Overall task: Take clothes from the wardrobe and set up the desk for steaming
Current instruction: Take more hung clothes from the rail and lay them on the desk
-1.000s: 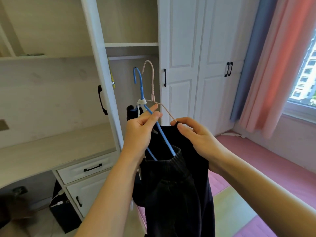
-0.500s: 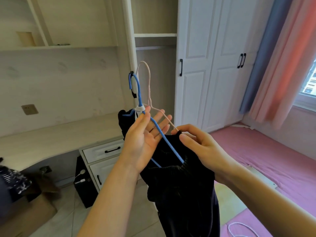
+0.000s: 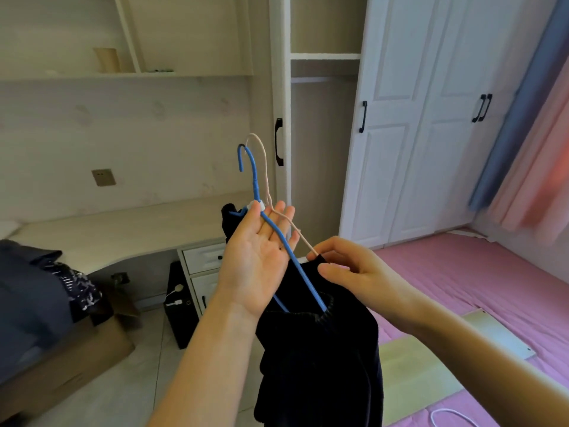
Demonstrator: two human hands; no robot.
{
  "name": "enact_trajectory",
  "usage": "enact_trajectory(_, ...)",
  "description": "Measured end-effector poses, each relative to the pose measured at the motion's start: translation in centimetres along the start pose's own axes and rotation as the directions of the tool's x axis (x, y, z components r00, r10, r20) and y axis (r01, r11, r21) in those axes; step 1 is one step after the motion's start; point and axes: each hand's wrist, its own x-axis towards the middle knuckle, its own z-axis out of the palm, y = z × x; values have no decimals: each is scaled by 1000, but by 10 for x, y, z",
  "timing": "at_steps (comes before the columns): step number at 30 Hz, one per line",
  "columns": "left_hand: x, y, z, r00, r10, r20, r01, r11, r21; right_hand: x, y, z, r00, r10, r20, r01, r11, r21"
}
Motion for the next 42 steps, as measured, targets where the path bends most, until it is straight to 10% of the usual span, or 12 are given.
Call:
enact_trajectory(7,14,-14,-18,985,98,-142,-84,991,102,49,-10,-2,978,131,161,-86,962,-259)
enact_trajectory(17,31,-10,-53,922,232,-310,-137,945,298,104,20,43,937,3,348,187,840,-510)
enact_trajectory(42,7,57,-97,587,575,-570,-400,818,414,205,9,132,789,-292,540,566,688,-455)
